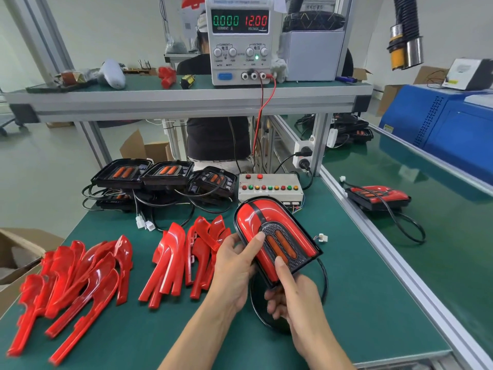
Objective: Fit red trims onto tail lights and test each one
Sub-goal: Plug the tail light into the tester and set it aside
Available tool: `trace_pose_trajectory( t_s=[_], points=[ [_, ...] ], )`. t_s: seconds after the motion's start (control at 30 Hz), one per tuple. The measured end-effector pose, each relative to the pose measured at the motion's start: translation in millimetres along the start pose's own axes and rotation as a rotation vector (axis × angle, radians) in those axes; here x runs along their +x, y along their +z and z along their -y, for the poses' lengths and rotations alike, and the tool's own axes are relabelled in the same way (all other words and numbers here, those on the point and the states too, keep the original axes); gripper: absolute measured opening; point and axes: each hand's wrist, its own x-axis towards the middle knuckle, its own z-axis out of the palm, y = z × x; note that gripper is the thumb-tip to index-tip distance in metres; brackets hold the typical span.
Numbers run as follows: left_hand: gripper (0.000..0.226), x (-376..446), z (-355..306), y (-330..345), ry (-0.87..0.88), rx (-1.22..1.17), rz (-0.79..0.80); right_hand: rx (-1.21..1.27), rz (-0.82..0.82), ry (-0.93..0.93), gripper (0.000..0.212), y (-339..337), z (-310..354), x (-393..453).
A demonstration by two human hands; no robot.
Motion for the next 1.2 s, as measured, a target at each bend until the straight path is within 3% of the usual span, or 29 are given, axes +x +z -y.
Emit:
trace_pose_trajectory(
  t_s=[0.13, 0.33, 0.63, 0.83, 1.07, 1.2],
  points=[
    [0.057, 0, 2, -3, 0.050, 0.024, 0.009, 0.034, 0.004, -0.002, 0.045, 7, -6, 3],
    [0.058, 1, 9, -9, 0.053, 0.067, 0.020, 0.108, 0.024, -0.046, 0.028, 10, -10, 1],
    [0.076, 10, -11, -8, -0.085, 0.040, 0.053, 0.181, 0.023, -0.079, 0.024, 7, -19, 1],
    [0.045, 18, -17, -1, -0.075, -0.040, -0.032, 0.167, 0.050, -0.092, 0.023, 7, -22, 0],
    [0.040, 18, -18, -1, -0.072, -0.018, -0.078, 0.139, 0.065, -0.117, 0.022, 6, -25, -1],
    [0.042, 18, -19, -2, -0.087, -0.041, -0.079, 0.135, 0.072, -0.116, 0.035, 7, -25, -1]
  ],
)
